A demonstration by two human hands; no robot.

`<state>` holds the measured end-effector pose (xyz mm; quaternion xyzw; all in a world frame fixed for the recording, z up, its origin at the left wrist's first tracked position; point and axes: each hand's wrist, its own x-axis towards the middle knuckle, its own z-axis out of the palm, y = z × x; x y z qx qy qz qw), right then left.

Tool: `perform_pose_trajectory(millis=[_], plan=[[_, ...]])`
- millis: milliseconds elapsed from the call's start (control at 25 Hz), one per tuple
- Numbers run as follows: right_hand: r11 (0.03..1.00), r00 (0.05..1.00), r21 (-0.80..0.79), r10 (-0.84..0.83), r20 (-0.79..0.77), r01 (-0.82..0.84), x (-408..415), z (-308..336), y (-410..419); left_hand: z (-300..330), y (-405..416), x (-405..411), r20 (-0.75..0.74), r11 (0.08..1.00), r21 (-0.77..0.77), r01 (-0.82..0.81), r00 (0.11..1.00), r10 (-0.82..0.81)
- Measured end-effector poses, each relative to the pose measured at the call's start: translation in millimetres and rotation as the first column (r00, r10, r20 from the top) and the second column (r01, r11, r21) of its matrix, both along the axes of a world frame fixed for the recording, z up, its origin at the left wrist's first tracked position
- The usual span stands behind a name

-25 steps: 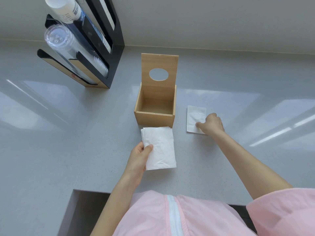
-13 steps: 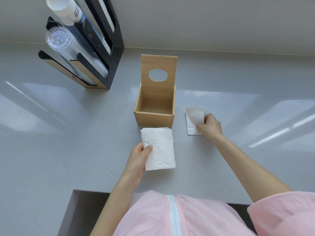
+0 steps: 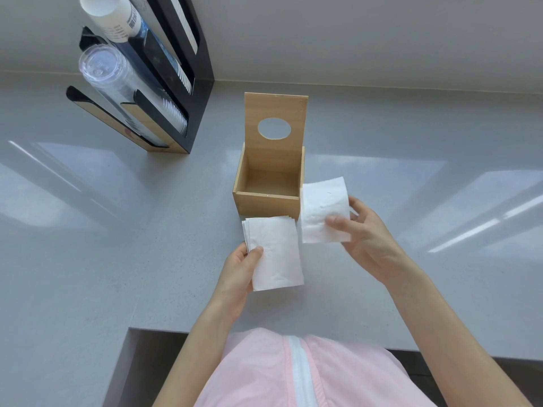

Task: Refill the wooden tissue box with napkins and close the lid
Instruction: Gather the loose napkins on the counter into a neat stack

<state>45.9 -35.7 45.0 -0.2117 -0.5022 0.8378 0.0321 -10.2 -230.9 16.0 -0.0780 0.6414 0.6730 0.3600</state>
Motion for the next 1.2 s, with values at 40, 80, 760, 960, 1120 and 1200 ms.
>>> perform_pose_trajectory(millis=[40, 80, 760, 960, 1120, 1200], plan=[[0.998, 0.998, -0.044, 0.049, -0.037, -0.05, 1, 2, -8, 0, 1, 0, 0.009, 1.0, 0.017, 0.003, 1.0, -0.003], [0.995, 0.995, -0.052, 0.088, -0.044, -0.09, 1, 1, -16, -1, 1, -1, 0.018, 0.999, 0.036, 0.003, 1.0, -0.004], [0.772, 0.921, 0.556, 0.096, 0.377, -0.308, -2, -30, -67, -10, -3, 2, -0.021, 0.999, 0.046, -0.027, 0.999, 0.028], [0.784, 0.93, 0.554, 0.079, 0.358, -0.28, -1, -26, -67, -8, -3, -1, -0.071, 0.996, 0.066, -0.064, 0.995, 0.068], [0.861, 0.903, 0.423, 0.09, 0.42, -0.282, 1, -28, -66, -3, -5, -7, -0.052, 0.975, 0.208, -0.074, 0.995, 0.086], [0.948, 0.907, 0.164, 0.196, 0.374, -0.272, 1, -27, -62, 0, -4, -8, -0.044, 0.953, 0.298, -0.055, 0.997, 0.071]])
